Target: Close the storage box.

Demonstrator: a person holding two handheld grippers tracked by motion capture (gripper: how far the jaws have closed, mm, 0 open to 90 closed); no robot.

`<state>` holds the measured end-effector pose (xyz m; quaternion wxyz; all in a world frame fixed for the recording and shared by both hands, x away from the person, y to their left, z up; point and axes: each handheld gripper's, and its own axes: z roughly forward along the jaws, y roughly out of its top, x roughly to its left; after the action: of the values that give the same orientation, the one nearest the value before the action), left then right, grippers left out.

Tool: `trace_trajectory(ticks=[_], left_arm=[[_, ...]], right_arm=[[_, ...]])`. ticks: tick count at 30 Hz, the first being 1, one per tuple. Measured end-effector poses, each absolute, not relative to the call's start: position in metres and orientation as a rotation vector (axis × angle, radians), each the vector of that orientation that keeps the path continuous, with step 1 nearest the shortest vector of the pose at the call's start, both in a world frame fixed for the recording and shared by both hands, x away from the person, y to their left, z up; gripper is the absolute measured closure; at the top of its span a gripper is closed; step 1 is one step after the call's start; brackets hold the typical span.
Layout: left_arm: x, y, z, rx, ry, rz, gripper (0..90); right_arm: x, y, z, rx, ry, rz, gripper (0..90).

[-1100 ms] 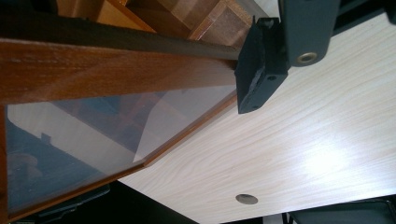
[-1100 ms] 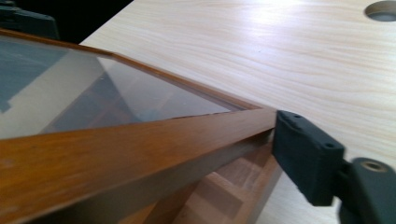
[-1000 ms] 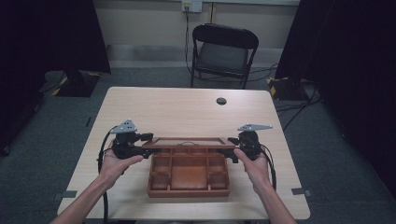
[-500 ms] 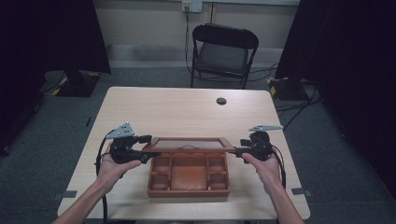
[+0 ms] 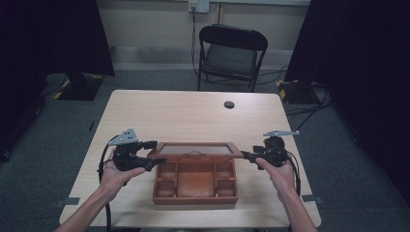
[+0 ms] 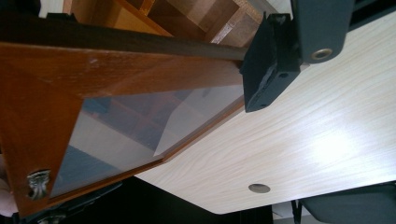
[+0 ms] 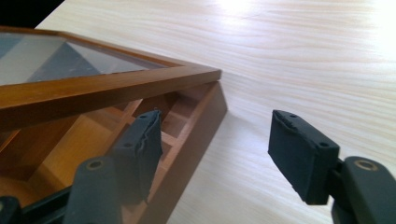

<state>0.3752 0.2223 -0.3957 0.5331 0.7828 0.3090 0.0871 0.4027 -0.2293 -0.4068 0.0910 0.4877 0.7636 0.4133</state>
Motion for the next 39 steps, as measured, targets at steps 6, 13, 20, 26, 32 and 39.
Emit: trace_trajectory(ticks=[6,13,20,26,32,39], left_arm=[[0.374,0.222,-0.397,1.869,0.728,0.218,24.7],[0.373,0.222,-0.397,1.873,0.726,0.224,24.3],[0.372,0.222,-0.397,1.878,0.725,0.233,24.3],[0.371,0.222,-0.399,1.881,0.72,0.246,23.9],[0.368,0.222,-0.401,1.881,0.715,0.266,22.5],[0.366,0.221,-0.403,1.879,0.715,0.275,22.2]], right_arm=[[0.405,-0.232,-0.398,1.437,2.233,1.258,36.1],[0.411,-0.225,-0.383,1.408,2.21,1.327,38.5],[0.412,-0.205,-0.362,1.272,2.238,1.391,44.4],[0.412,-0.186,-0.344,1.151,2.314,1.488,47.6],[0.403,-0.155,-0.326,0.981,2.463,1.53,54.0],[0.395,-0.131,-0.312,0.806,2.591,1.601,63.7]])
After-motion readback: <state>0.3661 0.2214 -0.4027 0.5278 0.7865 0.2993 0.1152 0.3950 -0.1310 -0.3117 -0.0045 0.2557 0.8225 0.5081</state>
